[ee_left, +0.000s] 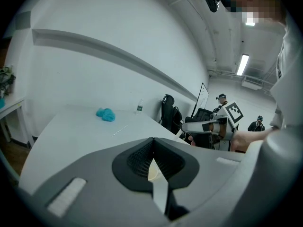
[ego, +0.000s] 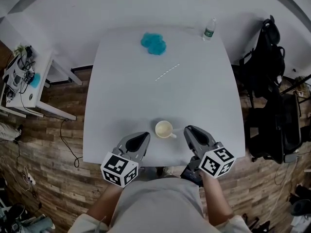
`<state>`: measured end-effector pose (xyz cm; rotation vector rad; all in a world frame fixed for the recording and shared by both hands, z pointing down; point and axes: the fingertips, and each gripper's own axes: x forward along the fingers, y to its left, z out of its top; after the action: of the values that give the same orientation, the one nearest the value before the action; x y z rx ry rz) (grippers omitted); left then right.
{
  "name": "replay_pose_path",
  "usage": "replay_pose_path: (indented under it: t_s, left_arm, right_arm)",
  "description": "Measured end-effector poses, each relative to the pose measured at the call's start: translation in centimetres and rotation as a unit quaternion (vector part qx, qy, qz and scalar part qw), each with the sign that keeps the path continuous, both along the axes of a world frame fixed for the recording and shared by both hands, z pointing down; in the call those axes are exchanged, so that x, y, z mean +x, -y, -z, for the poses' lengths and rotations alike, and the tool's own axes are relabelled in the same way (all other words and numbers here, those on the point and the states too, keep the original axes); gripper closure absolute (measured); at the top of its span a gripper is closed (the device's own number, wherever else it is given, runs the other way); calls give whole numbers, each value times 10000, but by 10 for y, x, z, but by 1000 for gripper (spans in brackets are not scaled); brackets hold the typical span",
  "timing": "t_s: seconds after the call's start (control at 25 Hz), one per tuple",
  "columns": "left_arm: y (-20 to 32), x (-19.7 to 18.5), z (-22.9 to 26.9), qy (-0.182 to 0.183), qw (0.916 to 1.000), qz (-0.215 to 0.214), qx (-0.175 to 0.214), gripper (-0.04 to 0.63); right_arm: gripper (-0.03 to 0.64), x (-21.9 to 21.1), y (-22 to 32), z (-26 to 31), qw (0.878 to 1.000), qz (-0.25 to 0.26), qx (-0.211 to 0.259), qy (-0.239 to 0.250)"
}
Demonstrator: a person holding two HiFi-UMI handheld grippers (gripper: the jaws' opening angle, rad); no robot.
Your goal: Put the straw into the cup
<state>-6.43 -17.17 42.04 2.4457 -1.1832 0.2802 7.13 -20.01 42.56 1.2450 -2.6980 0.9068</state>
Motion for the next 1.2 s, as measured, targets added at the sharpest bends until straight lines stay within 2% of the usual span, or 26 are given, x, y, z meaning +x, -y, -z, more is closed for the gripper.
replay_pose_path:
  t_s: [0.48,1.2]
  left_arm:
    - [10,-3,-14,-23,9999,-28,-160,577]
    - [20,-16,-46,-146,9990,108,-414,577]
  right_arm:
    - [566,-11,16,-26,9996,66,-225,-136]
    - [565,-28,27,-70,9967,134,-430,-673]
